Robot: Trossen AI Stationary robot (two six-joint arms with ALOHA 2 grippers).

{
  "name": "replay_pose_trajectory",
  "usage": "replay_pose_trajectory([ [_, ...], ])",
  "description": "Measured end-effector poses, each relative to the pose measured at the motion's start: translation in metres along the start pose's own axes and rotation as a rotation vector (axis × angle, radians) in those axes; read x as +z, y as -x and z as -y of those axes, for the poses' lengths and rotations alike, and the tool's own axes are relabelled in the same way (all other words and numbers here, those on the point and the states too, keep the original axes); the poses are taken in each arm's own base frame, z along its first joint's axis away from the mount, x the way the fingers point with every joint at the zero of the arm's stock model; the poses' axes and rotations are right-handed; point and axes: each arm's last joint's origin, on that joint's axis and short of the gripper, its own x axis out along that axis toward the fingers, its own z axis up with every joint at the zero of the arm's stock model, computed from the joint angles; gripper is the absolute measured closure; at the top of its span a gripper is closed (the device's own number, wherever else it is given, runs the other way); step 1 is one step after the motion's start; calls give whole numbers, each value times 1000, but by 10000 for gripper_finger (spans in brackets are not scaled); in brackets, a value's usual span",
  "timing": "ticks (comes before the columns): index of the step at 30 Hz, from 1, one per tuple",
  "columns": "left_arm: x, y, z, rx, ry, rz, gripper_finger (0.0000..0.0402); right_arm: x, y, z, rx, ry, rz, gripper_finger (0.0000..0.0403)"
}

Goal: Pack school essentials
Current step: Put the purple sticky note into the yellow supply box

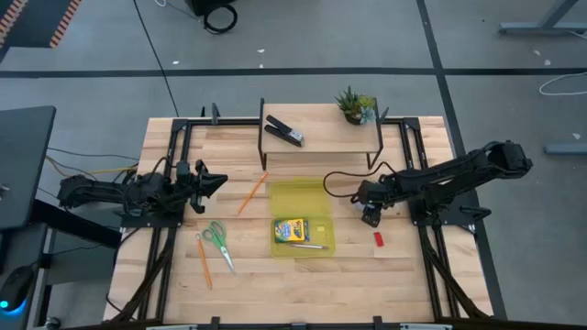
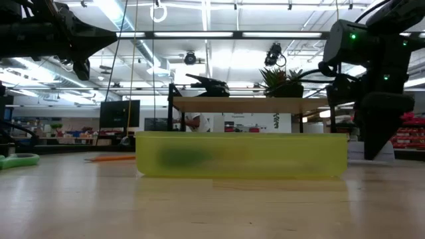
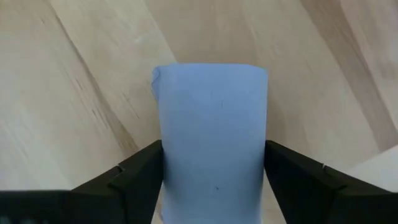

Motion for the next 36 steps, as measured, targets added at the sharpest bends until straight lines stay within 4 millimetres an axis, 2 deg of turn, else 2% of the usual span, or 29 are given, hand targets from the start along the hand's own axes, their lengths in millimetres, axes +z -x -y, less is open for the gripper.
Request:
replay_pose_trajectory([
  [7,0,0,0,0,0,0,373,11,10,-5,26,-5,33,136],
  [13,0,0,0,0,0,0,363,28,26,-15,91,-8,89,136],
  [19,0,0,0,0,0,0,366,44,43,-29,173,73,191,136],
  [22,0,0,0,0,0,0,371,48,44,-40,202,112,221,136],
  [28,0,0,0,0,1,0,370,59,31,-72,227,178,211,136],
  [36,0,0,0,0,1,1,363,96,21,-126,237,299,217,136],
])
